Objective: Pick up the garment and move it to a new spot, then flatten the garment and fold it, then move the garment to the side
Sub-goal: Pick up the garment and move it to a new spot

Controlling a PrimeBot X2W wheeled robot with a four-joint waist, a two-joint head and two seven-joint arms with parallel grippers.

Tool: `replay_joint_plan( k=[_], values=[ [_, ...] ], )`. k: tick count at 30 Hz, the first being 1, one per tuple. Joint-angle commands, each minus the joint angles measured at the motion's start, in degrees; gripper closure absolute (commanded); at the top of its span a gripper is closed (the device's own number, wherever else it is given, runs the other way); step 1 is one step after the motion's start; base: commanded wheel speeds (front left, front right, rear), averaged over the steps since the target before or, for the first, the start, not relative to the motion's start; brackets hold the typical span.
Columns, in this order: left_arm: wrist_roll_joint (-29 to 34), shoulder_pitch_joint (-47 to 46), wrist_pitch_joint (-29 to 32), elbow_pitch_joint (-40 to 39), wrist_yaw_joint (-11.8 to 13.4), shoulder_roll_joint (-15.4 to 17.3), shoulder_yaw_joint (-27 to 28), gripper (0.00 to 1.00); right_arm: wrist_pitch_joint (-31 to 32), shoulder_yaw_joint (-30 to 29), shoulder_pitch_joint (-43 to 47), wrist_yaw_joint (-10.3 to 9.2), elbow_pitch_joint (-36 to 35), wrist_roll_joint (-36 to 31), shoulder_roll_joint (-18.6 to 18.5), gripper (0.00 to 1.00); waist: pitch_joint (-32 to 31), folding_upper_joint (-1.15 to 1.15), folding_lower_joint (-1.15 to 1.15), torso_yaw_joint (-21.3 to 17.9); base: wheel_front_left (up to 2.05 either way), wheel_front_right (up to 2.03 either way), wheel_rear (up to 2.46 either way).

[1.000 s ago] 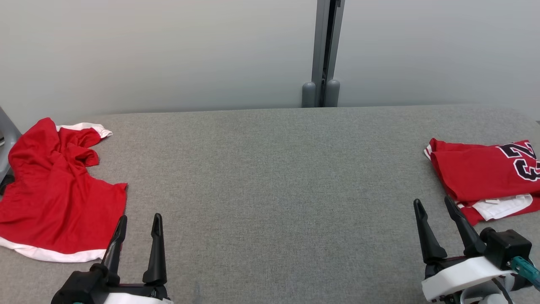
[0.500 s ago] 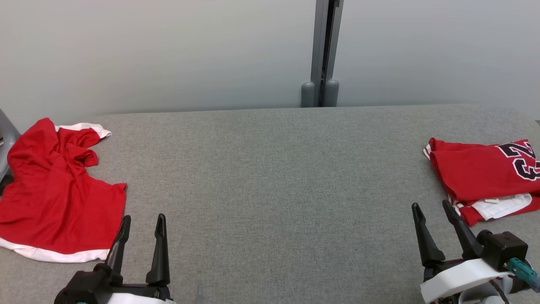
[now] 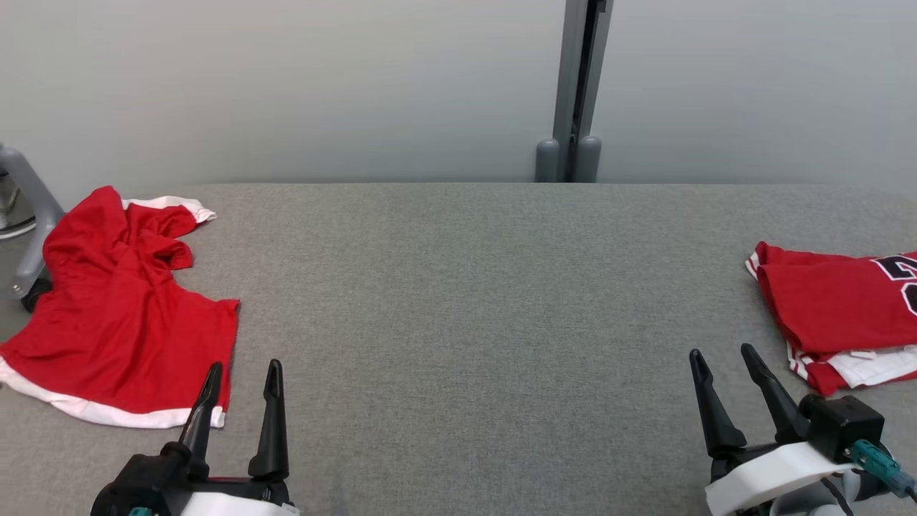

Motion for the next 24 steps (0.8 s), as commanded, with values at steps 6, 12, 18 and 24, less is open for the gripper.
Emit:
replay_joint_plan(
  k=[6,12,18,24],
  values=[
    [0.5,-0.4,-0.1,0.3,0.1,0.2,0.9,0.0,-0.3,1.0,-0.7,0.01,0.5,0.2,0.1,0.0,0.2,0.0,0.0,4.7,0.0,0.0,0.0],
    [1.0,-0.3,-0.1,0.5,-0.1,0.2,1.8,0.0,-0.2,2.9,-1.6,0.01,1.0,0.7,0.3,0.0,0.2,0.0,0.0,9.8,0.0,0.0,0.0],
    [0.9,-0.3,-0.1,0.6,0.2,0.2,2.3,0.0,-0.2,4.6,-2.5,0.01,1.5,1.1,0.1,0.0,0.5,0.0,0.0,14.5,0.0,0.0,0.0],
    [0.6,-0.1,-0.1,0.4,0.3,0.2,2.9,0.0,-0.2,5.8,-3.1,0.01,2.1,1.3,0.1,0.0,0.8,0.0,0.0,17.6,0.0,0.0,0.0]
  ],
)
